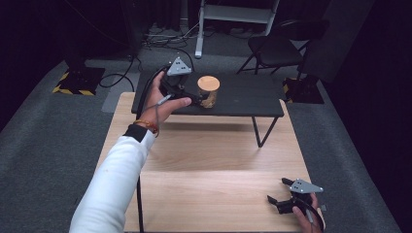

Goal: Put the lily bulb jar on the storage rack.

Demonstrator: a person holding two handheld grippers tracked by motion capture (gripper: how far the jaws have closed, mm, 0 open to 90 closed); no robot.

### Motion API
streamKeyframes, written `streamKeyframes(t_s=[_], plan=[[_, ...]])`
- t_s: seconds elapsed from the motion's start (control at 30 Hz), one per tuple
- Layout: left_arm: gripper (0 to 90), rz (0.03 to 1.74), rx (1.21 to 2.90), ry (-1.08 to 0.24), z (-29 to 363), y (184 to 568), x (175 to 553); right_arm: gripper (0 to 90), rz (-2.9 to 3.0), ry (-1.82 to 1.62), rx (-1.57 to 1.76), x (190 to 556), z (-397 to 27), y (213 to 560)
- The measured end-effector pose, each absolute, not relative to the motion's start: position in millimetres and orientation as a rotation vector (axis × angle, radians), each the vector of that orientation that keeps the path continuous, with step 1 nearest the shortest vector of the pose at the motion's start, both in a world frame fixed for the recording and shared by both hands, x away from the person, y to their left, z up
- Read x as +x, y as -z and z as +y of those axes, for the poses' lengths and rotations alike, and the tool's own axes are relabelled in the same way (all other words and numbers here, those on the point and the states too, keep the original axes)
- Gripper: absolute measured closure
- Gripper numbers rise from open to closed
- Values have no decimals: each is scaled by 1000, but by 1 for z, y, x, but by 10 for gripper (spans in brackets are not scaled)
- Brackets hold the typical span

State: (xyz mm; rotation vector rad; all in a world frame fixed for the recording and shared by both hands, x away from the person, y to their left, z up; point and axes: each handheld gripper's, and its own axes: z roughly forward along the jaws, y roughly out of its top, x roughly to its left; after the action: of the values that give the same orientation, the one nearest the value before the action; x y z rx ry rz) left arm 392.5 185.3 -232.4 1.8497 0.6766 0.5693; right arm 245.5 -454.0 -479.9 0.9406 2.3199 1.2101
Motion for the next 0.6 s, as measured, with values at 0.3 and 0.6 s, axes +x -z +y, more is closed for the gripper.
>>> streamKeyframes(t_s=[0.3,0.6], plan=[[6,692,1841,-602,193,256,351,0,2319,-1210,942,245,-454,480],[7,713,1856,-652,202,300,319,0,2319,-1209,944,245,-454,480]])
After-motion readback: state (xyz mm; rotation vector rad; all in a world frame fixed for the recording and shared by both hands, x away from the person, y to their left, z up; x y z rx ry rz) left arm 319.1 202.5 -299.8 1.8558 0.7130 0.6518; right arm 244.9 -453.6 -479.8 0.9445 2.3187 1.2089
